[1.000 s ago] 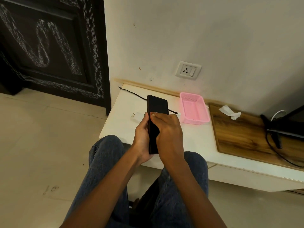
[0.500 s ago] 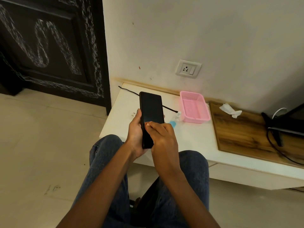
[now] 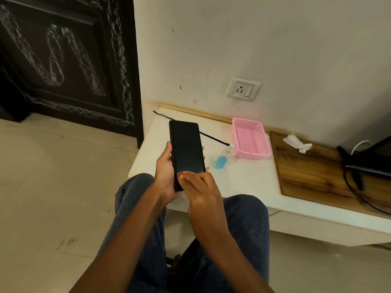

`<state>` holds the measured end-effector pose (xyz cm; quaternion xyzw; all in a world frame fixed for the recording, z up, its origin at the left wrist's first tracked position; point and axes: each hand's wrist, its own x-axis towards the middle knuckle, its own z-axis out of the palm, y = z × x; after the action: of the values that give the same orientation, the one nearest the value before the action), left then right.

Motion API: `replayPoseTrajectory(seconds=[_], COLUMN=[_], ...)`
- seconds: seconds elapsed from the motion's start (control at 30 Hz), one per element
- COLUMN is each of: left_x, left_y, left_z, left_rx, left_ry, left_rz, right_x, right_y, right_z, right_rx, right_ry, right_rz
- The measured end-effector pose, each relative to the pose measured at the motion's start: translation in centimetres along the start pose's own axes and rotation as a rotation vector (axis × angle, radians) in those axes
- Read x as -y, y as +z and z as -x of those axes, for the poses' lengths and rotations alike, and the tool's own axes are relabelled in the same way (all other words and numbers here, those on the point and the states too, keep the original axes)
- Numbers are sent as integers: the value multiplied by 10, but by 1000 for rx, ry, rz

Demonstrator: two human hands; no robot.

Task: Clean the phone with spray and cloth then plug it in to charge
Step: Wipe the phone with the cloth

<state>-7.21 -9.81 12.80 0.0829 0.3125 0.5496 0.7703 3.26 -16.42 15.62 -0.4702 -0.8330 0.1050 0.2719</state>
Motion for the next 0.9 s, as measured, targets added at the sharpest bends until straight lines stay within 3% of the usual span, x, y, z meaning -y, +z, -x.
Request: replayPoseTrajectory(seconds=[0.23,0.37,0.53,0.67,0.73,0.9], left_x=[1,9,4,-8,-10,-6], left_y=[6,8,6,3,0,5], left_z=[0,0,-1,-2,-3,-2], left_rx=[6,21,-3,-5,2,43], left_ry=[23,-21,3,46,61,47], left_rz=[-56,-49,-58,-66,-50,-41], right_x=[0,2,-7,-4,-8,-6], right_y=[-11,-26,-20,-16,-12,-16], right_z=[-26,-58,-53,-23,-6,-9], right_rx=[-116,-214,-159,-93,-47,-98], right_ry=[18,75,70,99,38,108], right_rz=[-33,110,135,-40,-5,85])
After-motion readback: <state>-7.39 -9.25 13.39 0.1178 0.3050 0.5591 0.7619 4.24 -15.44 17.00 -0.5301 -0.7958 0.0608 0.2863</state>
